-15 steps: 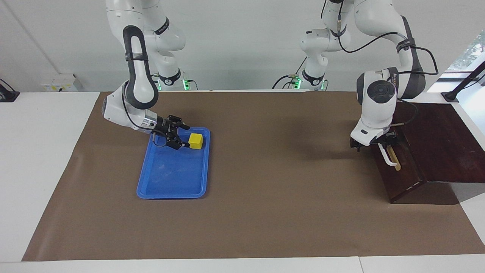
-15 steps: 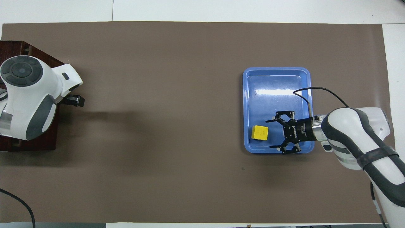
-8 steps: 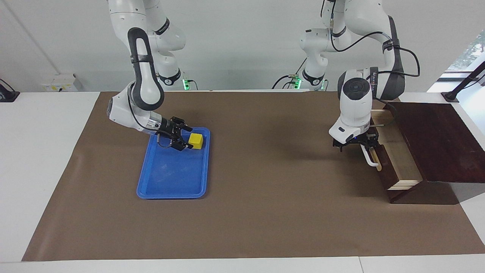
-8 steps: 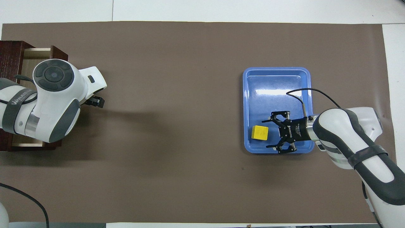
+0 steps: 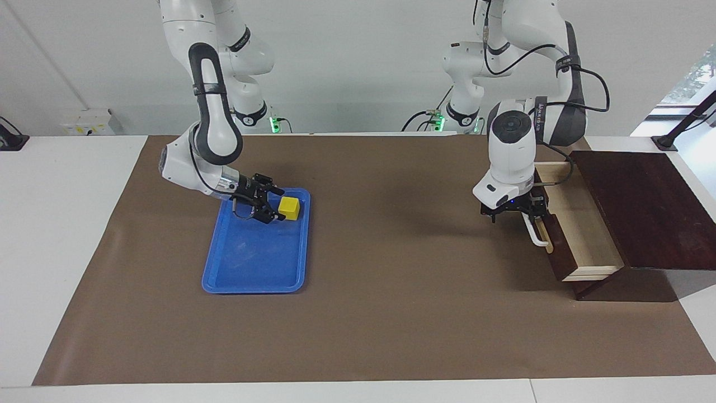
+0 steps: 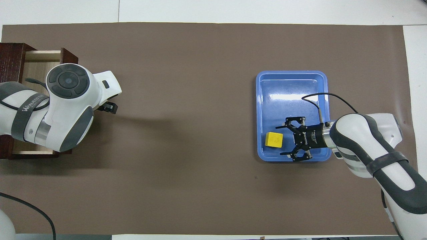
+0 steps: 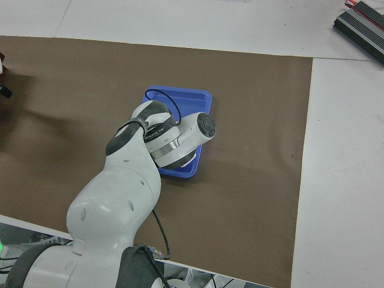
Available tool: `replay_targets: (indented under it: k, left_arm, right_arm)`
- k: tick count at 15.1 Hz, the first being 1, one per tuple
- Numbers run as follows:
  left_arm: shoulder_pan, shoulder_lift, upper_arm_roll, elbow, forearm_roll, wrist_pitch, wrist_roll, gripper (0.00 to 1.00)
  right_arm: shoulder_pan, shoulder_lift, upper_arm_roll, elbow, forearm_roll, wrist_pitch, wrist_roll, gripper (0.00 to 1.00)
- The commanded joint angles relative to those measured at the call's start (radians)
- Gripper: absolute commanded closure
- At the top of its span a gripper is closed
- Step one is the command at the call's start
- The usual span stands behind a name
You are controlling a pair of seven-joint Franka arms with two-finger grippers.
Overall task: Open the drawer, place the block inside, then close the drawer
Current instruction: 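Lower the right gripper and grasp the yellow block while the left gripper pulls the drawer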
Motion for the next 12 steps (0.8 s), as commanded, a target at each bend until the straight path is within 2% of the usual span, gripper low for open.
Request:
replay_targets:
  k: [1, 3, 5, 6, 7, 8, 9, 12]
  left_arm:
    - [-0.03, -0.012, 0.009, -0.002, -0.018, -0.018, -0.001, 0.0]
    - [-0.028, -0.013, 0.009, 0.002, -0.018, -0.024, 0.0, 0.0]
    - [-0.028, -0.012, 0.008, 0.037, -0.02, -0.058, 0.005, 0.0]
    - [-0.028, -0.009, 0.008, 0.063, -0.026, -0.083, 0.005, 0.0]
    - [-0.028, -0.007, 0.009, 0.094, -0.056, -0.103, 0.005, 0.0]
    - [-0.027, -0.006, 0.009, 0.119, -0.099, -0.113, 0.003, 0.0]
    - [-0.022, -0.007, 0.009, 0.142, -0.131, -0.123, 0.002, 0.0]
    - [-0.022, -0.007, 0.012, 0.206, -0.205, -0.167, -0.01, 0.0]
  right_arm:
    - [-0.003, 0.011, 0.002, 0.007, 0.032, 0.01, -0.03, 0.02]
    - [-0.003, 0.011, 0.002, 0.007, 0.032, 0.011, -0.03, 0.11]
    - [-0.003, 0.011, 0.002, 0.007, 0.032, 0.011, -0.03, 0.27]
    - [-0.003, 0.011, 0.002, 0.007, 0.032, 0.011, -0.032, 0.42]
    - [-0.003, 0.011, 0.002, 0.007, 0.032, 0.011, -0.035, 0.65]
    - [-0.003, 0.011, 0.002, 0.009, 0.032, 0.011, -0.036, 0.95]
    - [-0.003, 0.011, 0.002, 0.021, 0.032, 0.01, -0.029, 1.0]
    - [-0.003, 0.008, 0.0, 0.058, 0.03, -0.007, -0.012, 1.0]
